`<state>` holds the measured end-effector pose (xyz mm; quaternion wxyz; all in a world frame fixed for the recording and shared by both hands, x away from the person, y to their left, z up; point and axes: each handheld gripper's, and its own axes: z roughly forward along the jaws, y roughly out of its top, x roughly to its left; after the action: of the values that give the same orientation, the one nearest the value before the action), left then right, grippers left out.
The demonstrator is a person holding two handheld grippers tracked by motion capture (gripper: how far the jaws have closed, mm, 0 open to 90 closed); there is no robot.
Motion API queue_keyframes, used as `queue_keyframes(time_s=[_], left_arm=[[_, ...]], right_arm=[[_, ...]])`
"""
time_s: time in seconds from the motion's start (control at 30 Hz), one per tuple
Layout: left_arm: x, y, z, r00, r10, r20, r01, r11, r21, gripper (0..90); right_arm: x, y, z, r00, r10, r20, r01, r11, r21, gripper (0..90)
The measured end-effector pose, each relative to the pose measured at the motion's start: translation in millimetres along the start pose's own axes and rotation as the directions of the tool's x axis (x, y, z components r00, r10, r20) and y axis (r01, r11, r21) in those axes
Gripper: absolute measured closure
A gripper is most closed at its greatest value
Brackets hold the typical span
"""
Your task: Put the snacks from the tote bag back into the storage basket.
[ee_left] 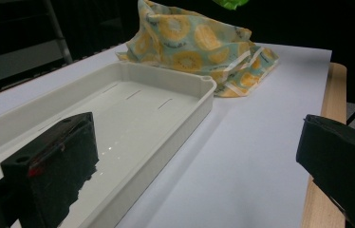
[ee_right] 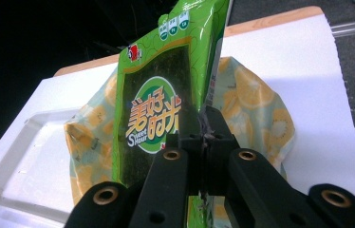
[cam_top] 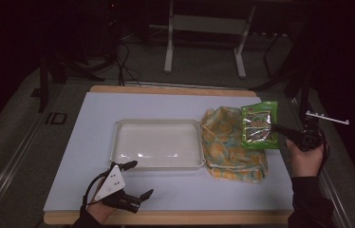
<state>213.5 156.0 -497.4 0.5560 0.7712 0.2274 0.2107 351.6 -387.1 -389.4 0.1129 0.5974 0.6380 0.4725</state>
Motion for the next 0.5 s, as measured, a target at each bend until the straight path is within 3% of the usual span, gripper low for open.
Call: queue_keyframes(time_s=[0.5], left_arm=[[-0.8,0.0,-0.5,1.0,0.003,-0.001,-0.003,1.0,-0.001,0.6]], right_arm=[[19.9,10.3,-5.4,0.9996,-0.023,-0.018,0.023,0.999,-0.025,88.8]])
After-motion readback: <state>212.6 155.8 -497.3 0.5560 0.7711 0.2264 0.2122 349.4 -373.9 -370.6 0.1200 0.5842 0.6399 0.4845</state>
